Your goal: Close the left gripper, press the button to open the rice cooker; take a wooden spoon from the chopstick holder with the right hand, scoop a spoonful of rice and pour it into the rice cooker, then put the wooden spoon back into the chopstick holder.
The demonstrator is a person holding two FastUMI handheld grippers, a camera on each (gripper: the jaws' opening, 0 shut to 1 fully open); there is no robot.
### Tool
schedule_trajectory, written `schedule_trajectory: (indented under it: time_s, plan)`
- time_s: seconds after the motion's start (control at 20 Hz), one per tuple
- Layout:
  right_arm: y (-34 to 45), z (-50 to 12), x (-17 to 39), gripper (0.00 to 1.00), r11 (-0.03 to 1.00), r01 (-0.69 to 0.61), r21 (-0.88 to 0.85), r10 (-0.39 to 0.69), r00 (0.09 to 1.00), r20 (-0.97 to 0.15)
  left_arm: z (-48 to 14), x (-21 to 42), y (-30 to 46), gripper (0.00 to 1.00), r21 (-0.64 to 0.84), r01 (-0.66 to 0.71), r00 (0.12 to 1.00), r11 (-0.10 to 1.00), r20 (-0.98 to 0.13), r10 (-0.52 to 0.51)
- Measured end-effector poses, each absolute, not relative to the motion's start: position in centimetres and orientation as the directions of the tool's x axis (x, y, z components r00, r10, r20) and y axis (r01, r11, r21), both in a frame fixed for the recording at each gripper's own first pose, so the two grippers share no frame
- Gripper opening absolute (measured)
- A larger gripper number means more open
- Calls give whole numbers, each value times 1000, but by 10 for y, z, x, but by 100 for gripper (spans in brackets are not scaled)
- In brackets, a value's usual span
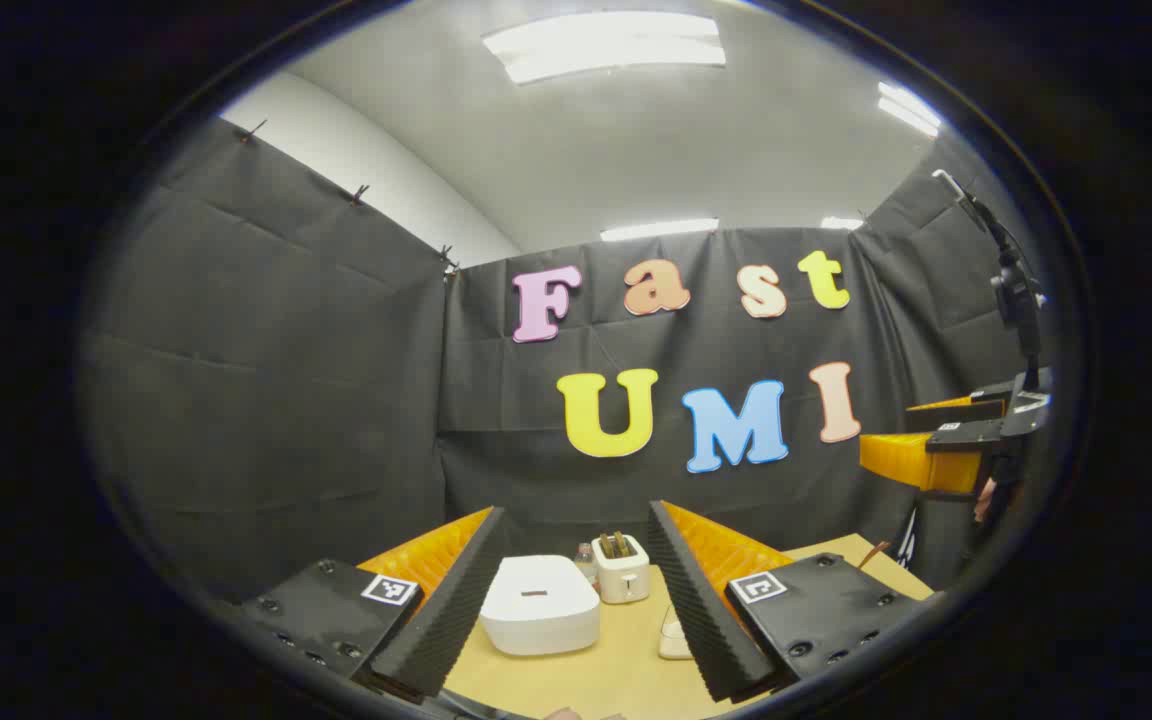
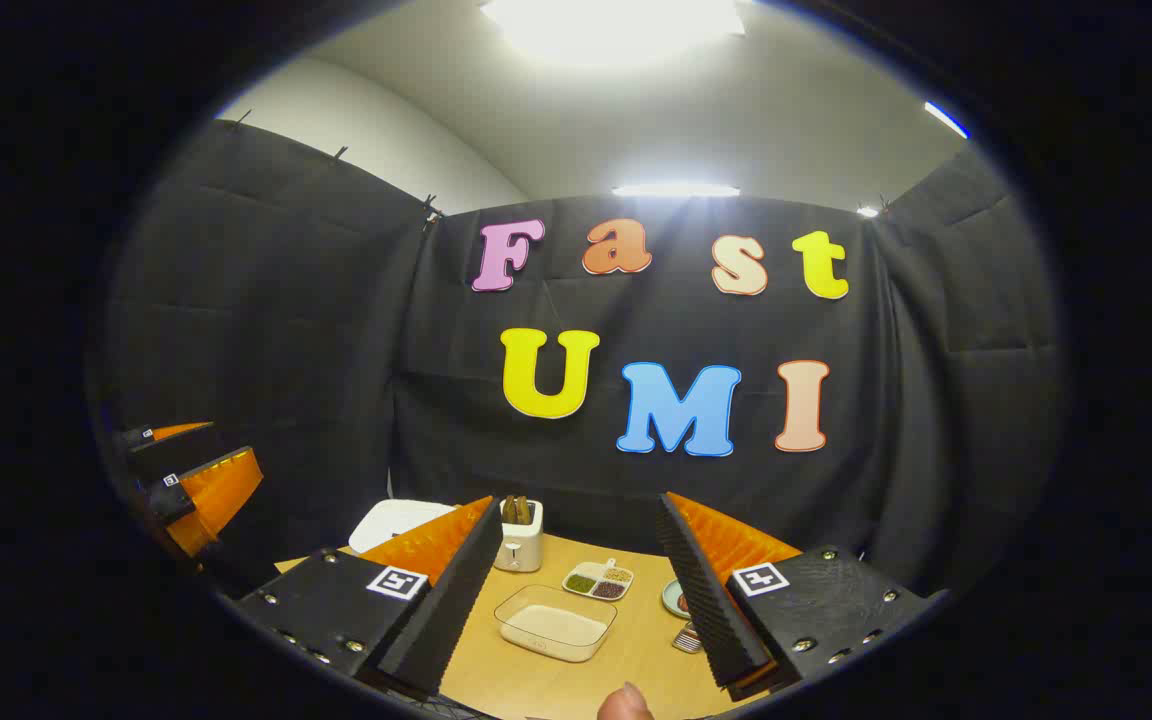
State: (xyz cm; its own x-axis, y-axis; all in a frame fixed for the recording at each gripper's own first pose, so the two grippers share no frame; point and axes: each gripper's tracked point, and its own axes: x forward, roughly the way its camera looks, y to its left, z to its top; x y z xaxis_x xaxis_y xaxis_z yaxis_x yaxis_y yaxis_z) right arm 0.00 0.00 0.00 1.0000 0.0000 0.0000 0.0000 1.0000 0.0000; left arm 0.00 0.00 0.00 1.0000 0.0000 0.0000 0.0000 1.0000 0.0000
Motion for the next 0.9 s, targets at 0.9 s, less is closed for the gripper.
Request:
schedule_trajectory:
  time_s: [0.9]
  plan:
    - [-63,-25,14,95,989,130,65,-128,991,-35,-19,58,-50,99,37,82,997,996,3,-83]
